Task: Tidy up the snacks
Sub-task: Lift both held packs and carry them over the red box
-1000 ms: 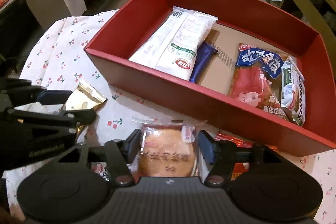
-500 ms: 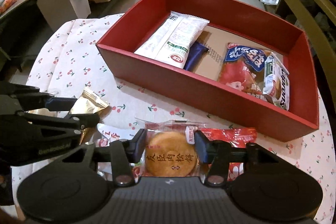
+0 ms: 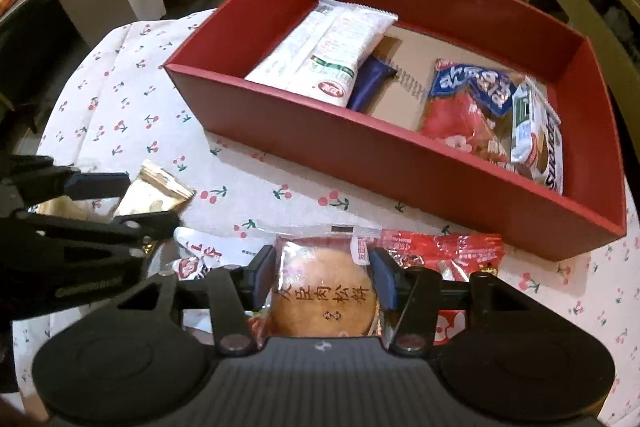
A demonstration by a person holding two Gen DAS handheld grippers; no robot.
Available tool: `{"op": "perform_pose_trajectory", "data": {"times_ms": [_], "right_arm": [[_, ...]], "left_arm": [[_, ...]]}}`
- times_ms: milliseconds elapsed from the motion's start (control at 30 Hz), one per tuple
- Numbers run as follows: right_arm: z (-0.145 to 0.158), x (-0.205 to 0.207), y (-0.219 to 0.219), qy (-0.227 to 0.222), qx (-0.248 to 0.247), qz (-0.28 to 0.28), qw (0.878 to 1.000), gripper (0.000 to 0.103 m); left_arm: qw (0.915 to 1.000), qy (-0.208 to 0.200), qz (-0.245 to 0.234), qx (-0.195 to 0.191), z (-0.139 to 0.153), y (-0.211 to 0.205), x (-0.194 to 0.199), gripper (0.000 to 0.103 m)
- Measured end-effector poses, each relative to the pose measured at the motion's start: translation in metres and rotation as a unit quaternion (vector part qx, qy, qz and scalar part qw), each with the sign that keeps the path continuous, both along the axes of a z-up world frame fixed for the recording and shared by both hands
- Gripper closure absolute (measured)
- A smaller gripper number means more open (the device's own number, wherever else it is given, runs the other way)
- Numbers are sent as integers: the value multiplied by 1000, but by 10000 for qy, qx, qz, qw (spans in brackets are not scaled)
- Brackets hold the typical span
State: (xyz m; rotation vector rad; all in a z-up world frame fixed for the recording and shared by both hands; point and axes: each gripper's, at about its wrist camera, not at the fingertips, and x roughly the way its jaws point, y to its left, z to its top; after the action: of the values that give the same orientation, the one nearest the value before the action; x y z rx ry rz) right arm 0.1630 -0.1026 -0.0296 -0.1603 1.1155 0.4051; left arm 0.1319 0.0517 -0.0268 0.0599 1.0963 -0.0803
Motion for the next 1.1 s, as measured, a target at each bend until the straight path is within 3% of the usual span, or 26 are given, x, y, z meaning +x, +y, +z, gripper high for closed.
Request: {"op": "perform_pose_trajectory", "data": {"times_ms": [300, 1100], "right_arm": [[16, -12, -10, -140, 117, -53, 9998, 31], [49, -19, -24, -558, 385, -191, 9975, 33]], "left_arm": [[9998, -1, 28, -199, 6, 1, -8, 57], [9963, -477, -43, -717, 43, -7, -11, 57]]}}
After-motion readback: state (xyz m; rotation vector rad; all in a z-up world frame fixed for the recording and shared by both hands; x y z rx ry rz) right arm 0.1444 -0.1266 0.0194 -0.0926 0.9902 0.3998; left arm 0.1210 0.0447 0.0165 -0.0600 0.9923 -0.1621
